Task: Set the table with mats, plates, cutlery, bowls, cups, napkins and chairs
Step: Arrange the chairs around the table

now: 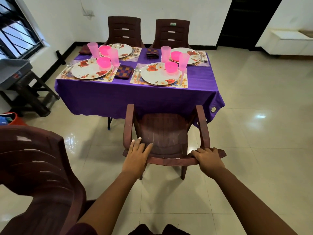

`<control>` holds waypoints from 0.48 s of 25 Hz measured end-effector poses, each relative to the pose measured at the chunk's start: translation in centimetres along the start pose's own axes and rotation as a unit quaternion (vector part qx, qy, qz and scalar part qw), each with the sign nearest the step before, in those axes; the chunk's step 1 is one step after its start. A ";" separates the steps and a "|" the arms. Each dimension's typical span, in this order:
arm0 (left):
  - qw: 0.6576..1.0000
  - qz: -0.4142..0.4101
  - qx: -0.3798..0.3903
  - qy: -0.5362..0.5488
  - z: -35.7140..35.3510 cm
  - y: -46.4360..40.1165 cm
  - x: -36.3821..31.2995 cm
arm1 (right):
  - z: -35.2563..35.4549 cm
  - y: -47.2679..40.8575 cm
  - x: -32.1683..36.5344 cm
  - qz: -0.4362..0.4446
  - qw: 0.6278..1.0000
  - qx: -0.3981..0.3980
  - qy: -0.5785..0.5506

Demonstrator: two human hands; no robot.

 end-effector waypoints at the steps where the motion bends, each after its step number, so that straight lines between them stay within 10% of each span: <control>1: 1.000 -0.009 -0.020 0.013 0.1 1.0 -0.1 | 0.0 0.2 0.2 -0.018 1.000 -0.011 -0.007; 12: 0.998 -0.001 0.037 0.054 -1.0 4.2 -0.5 | -1.0 0.4 0.9 -0.100 0.991 -0.090 0.004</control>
Point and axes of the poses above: each hand's wrist, its own y-axis away from the middle knuckle, its own z-axis out of the back of the hand, x = y × z, the point moved 4 cm from there along -y, towards the middle knuckle, and after that the axes turned 7 degrees about -x, right-handed, at the moved point
